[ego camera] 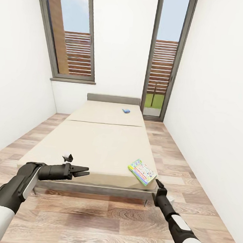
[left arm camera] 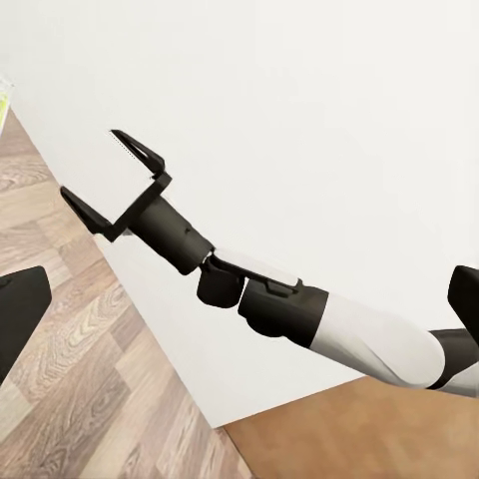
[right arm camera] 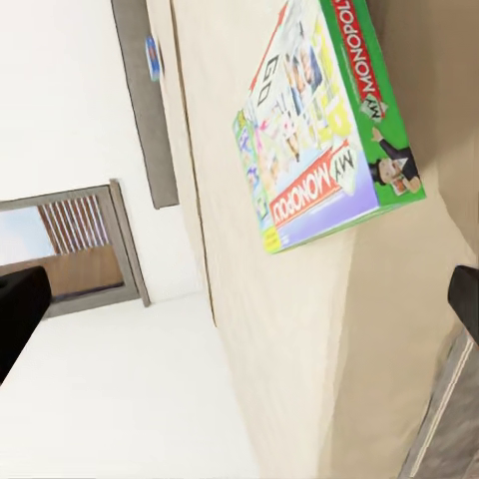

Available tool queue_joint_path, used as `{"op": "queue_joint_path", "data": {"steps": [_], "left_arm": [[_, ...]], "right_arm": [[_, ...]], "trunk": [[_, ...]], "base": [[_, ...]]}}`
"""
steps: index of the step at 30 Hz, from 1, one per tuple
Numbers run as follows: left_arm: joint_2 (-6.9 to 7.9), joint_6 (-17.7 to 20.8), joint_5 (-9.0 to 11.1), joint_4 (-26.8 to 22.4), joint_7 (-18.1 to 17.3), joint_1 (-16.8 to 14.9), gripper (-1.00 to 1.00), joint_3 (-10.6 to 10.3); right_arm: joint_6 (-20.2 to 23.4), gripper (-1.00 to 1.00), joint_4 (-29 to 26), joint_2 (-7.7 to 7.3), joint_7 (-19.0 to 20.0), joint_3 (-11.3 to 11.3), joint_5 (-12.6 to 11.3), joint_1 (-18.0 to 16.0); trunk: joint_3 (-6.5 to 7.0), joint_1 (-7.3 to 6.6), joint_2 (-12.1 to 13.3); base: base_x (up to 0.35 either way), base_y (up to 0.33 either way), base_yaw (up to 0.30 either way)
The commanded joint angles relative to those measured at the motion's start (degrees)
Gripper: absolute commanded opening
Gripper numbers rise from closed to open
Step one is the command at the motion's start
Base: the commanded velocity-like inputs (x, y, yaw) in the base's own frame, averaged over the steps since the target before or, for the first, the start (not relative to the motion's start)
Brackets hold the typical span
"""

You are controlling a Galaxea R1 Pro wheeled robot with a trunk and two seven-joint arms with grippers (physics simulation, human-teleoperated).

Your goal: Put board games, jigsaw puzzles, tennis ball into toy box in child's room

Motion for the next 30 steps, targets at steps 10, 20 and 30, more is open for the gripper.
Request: {"op": "queue_joint_path", "data": {"steps": [10, 20, 30], "left_arm": [[-0.22, 0.57, 0.1, -0.01, -0.07, -0.03, 1.0, -0.1], [-0.09, 0.57, 0.09, -0.01, -0.08, -0.03, 1.0, -0.09], [-0.3, 0.49, 0.09, -0.01, -0.04, -0.03, 1.0, -0.09]], "right_arm": [[2.38, 1.0, 0.44, -0.44, 3.19, -0.32, -0.44, -0.03], [2.64, 1.0, 1.3, -0.64, 3.88, -0.38, -0.54, -0.02], [2.67, 1.0, 1.42, -0.78, 4.1, -1.15, -0.62, 0.03]], "trunk": [[-0.41, 0.43, -0.83], [-2.21, 2.63, -4.84], [-4.0, 4.82, -8.85]], "base": [[0.0, 0.0, 0.0], [0.0, 0.0, 0.0], [0.0, 0.0, 0.0]]}}
